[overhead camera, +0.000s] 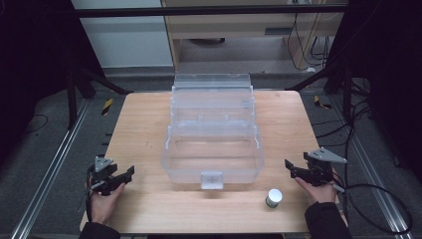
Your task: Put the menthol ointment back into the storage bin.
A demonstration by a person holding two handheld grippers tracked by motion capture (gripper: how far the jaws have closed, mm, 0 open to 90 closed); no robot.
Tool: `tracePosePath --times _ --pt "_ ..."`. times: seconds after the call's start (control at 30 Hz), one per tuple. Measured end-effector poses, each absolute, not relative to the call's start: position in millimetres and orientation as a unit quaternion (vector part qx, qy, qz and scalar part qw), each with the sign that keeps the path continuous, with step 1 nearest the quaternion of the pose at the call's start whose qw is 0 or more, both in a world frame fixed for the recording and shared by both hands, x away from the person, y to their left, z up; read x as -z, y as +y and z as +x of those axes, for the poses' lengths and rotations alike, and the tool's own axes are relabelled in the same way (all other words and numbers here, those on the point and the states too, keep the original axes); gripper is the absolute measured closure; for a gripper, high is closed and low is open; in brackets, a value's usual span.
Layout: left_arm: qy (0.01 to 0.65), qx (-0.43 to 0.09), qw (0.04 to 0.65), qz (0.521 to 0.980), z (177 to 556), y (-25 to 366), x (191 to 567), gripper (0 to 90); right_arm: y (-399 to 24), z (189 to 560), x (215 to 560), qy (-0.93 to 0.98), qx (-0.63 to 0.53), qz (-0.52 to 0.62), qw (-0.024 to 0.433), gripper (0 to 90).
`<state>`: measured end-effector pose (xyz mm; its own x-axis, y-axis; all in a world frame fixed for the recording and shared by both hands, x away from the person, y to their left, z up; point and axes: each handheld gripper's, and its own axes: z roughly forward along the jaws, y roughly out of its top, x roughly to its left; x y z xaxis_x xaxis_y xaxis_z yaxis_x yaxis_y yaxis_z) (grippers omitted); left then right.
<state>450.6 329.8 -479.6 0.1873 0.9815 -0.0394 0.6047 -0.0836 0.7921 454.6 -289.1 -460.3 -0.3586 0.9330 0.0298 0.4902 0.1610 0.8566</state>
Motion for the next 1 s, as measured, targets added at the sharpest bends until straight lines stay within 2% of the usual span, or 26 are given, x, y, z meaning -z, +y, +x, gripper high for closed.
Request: tracePosePath --times 0.3,0.73,1.0 --pt "0.571 -0.275 0.341 0.694 449.9 330.3 480.6 33.9 -280.2 453.1 446.7 0.737 -0.381 0.489 0.267 27.6" --pt "0.574 -0.274 0.336 0.694 449.7 330.2 478.9 32.0 -266.3 454.5 383.5 0.783 -0.373 0.442 0.228 21.2" --pt "0.572 -0.272 0.338 0.696 449.5 329.3 478.3 31.8 -255.1 454.2 359.3 0.811 -0.361 0.412 0.205 20.4"
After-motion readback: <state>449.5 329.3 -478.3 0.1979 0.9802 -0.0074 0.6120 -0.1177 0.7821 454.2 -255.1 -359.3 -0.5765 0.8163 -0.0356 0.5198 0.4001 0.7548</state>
